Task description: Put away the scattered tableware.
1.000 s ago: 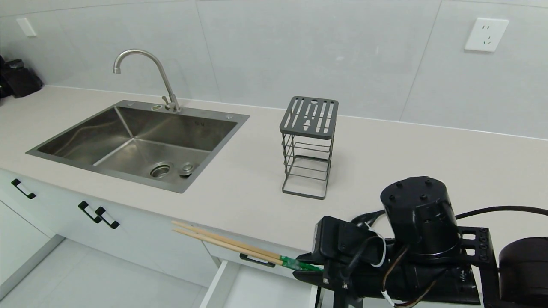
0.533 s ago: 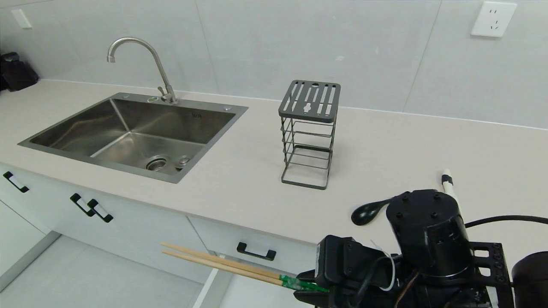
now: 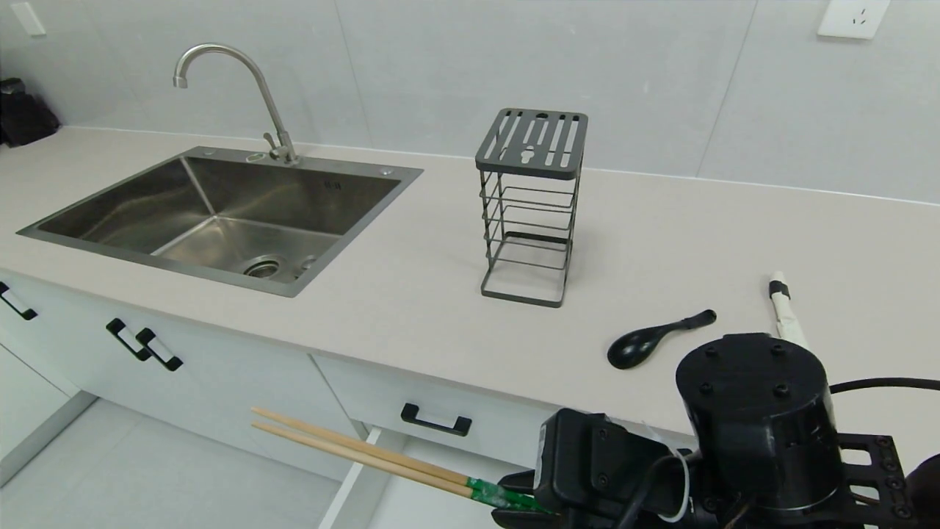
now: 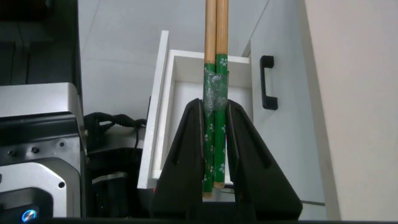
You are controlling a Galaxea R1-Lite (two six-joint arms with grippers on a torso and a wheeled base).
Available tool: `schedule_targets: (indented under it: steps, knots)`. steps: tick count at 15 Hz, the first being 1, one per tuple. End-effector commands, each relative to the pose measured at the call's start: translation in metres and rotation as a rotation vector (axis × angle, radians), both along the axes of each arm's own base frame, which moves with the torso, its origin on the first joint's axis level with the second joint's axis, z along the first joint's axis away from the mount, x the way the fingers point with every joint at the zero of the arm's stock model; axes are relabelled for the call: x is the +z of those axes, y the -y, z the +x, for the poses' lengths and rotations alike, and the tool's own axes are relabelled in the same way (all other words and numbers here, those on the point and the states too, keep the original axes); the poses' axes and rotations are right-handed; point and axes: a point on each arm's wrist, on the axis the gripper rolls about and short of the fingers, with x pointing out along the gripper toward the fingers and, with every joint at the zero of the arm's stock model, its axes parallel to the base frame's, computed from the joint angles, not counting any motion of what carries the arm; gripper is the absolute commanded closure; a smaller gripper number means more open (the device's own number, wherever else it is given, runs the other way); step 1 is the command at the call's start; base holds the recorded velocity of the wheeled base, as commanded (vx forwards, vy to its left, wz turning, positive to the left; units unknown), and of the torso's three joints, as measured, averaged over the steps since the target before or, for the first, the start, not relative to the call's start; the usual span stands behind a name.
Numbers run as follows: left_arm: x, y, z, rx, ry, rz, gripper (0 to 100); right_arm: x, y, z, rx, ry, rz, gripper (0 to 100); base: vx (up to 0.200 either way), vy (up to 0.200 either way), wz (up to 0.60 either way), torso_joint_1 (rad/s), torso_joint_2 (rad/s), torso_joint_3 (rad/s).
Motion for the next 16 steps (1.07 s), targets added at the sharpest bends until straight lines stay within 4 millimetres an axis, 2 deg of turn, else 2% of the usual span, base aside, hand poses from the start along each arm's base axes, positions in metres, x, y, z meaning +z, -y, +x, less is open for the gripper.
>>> schedule_targets:
  steps: [1, 16]
  knots:
    - [-0.0001, 0.0000, 0.0000, 0.000, 0.000, 0.000, 0, 0.0046, 0.0009, -0.0035, 0.006, 0.010, 0.013, 100, 0.000, 0.000, 0.00, -0.198, 0.38, 0.183]
    - [-0.0001, 0.0000, 0.0000, 0.000, 0.000, 0.000, 0, 0.0091, 0.0017, -0.0078, -0.023, 0.019, 0.023, 100, 0.000, 0.000, 0.00, -0.250, 0.46, 0.203]
